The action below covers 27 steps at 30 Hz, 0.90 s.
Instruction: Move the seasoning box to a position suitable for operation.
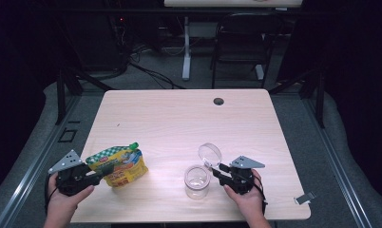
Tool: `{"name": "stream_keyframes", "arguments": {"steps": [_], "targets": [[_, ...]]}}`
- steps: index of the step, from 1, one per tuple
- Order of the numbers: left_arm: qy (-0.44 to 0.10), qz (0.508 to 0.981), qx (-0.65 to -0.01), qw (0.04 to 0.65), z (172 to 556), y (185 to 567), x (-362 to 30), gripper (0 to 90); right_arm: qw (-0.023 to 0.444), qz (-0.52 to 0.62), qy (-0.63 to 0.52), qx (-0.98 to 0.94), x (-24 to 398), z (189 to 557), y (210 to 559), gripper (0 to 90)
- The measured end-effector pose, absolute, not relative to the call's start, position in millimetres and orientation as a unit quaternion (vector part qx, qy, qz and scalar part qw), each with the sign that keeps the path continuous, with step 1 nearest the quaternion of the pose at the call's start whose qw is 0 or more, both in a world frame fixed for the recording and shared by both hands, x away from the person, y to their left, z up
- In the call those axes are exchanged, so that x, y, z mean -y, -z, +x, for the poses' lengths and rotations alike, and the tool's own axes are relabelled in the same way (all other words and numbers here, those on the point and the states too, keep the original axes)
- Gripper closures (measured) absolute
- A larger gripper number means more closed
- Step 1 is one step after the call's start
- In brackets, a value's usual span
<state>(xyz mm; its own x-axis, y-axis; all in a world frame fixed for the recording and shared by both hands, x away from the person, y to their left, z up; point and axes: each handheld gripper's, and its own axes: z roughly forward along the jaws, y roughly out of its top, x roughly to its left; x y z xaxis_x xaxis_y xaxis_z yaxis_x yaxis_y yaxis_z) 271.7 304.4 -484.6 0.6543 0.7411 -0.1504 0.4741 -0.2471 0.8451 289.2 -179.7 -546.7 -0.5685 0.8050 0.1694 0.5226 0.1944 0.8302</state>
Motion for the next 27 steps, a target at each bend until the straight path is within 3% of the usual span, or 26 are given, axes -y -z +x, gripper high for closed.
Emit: {"name": "stream_keyframes", "arguments": {"steps": [10, 15, 27], "targets": [[-0.127, 0.776, -0.39, 0.48, 268.9, 481.9, -298.1, 74.2, 0.155, 0.44, -0.458, -0.757, 179.3, 289.6, 546.9, 63.0], [-0.121, 0.776, -0.388, 0.483, 268.3, 481.5, -294.9, 74.8, 0.155, 0.437, -0.458, -0.758, 178.2, 290.1, 547.3, 63.0], [-0.091, 0.766, -0.403, 0.493, 273.7, 490.9, -295.6, 62.4, 0.155, 0.436, -0.458, -0.759, 177.9, 290.3, 547.6, 62.8]]}}
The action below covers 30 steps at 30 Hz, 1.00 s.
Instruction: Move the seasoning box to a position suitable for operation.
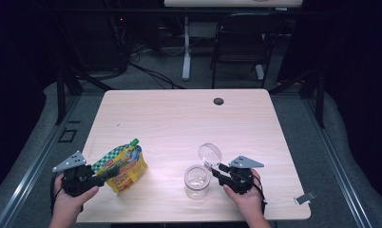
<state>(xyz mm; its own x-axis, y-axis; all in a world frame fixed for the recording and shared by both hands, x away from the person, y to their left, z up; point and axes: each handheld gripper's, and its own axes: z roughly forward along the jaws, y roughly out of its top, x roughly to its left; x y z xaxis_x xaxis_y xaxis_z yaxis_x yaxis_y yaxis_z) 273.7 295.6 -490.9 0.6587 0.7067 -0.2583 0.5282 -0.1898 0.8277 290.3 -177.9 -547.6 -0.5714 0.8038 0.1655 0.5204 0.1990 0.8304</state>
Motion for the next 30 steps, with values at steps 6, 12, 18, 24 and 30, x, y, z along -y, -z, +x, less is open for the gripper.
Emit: {"name": "stream_keyframes", "arguments": {"steps": [6, 12, 18, 24, 30], "targets": [[-0.088, 0.761, -0.407, 0.497, 277.5, 499.6, -295.3, 53.0, 0.153, 0.435, -0.455, -0.761, 177.2, 290.1, 547.5, 62.5], [-0.089, 0.76, -0.409, 0.497, 281.4, 510.1, -293.9, 47.1, 0.153, 0.434, -0.456, -0.762, 176.2, 290.0, 548.1, 62.1], [-0.074, 0.76, -0.409, 0.499, 284.3, 519.5, -292.8, 45.1, 0.153, 0.435, -0.456, -0.761, 176.2, 290.1, 548.2, 61.6], [-0.072, 0.76, -0.416, 0.495, 287.9, 530.0, -291.1, 44.3, 0.153, 0.434, -0.457, -0.761, 176.0, 290.0, 548.2, 61.2], [-0.068, 0.768, -0.413, 0.485, 291.1, 540.4, -287.7, 44.4, 0.155, 0.433, -0.456, -0.762, 175.8, 290.1, 548.2, 60.9]]}}
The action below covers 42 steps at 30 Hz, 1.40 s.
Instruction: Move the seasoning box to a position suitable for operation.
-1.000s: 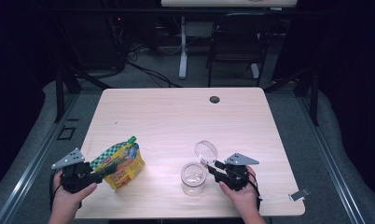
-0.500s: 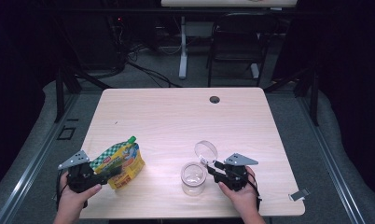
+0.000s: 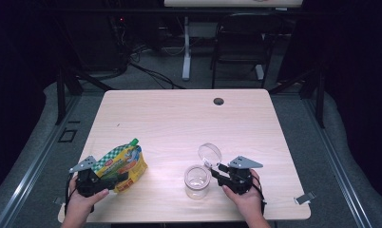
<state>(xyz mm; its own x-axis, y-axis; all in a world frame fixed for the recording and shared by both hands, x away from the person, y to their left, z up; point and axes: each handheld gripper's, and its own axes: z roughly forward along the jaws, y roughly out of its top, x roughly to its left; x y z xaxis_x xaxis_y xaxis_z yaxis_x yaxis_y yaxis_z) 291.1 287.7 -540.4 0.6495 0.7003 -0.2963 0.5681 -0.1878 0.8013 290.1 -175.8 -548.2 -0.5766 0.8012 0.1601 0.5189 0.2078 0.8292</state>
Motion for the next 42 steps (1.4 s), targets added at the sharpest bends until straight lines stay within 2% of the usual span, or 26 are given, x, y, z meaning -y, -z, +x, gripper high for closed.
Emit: {"name": "stream_keyframes", "arguments": {"steps": [17, 22, 42], "targets": [[-0.081, 0.768, -0.413, 0.482, 293.4, 565.4, -282.4, 45.1, 0.157, 0.432, -0.456, -0.762, 175.2, 289.9, 547.9, 60.1], [-0.083, 0.761, -0.417, 0.49, 293.1, 572.0, -281.5, 48.9, 0.157, 0.432, -0.457, -0.761, 174.8, 289.8, 547.9, 60.0], [-0.097, 0.747, -0.416, 0.509, 291.4, 577.0, -278.4, 53.3, 0.159, 0.43, -0.454, -0.764, 174.0, 289.1, 547.2, 59.9]]}}
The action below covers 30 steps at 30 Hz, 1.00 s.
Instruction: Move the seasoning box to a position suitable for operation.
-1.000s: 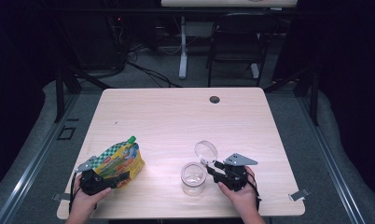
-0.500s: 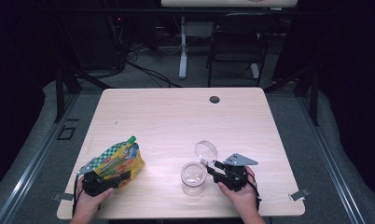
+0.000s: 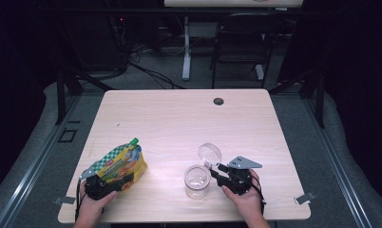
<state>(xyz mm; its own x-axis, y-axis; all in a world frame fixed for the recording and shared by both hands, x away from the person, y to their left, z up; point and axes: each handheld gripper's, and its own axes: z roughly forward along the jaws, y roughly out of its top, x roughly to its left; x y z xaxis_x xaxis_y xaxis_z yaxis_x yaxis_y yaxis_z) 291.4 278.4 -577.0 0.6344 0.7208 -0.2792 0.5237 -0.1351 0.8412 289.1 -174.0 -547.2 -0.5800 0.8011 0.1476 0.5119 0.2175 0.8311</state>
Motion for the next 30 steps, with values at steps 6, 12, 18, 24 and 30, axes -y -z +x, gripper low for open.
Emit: {"name": "stream_keyframes", "arguments": {"steps": [6, 12, 18, 24, 30], "targets": [[-0.11, 0.744, -0.413, 0.514, 291.2, 578.4, -277.1, 57.3, 0.16, 0.431, -0.454, -0.763, 174.6, 289.5, 547.2, 59.9], [-0.124, 0.745, -0.409, 0.513, 290.4, 578.6, -275.1, 58.7, 0.16, 0.435, -0.456, -0.76, 175.0, 290.1, 546.6, 59.9], [-0.129, 0.747, -0.406, 0.509, 289.0, 577.7, -275.4, 60.6, 0.158, 0.432, -0.455, -0.762, 170.9, 291.4, 547.4, 59.9], [-0.133, 0.752, -0.407, 0.501, 288.9, 575.2, -274.0, 61.5, 0.159, 0.429, -0.454, -0.764, 170.0, 291.5, 547.5, 59.9], [-0.135, 0.755, -0.411, 0.493, 290.5, 572.0, -274.8, 62.3, 0.16, 0.434, -0.456, -0.761, 172.1, 290.3, 546.5, 59.9]]}}
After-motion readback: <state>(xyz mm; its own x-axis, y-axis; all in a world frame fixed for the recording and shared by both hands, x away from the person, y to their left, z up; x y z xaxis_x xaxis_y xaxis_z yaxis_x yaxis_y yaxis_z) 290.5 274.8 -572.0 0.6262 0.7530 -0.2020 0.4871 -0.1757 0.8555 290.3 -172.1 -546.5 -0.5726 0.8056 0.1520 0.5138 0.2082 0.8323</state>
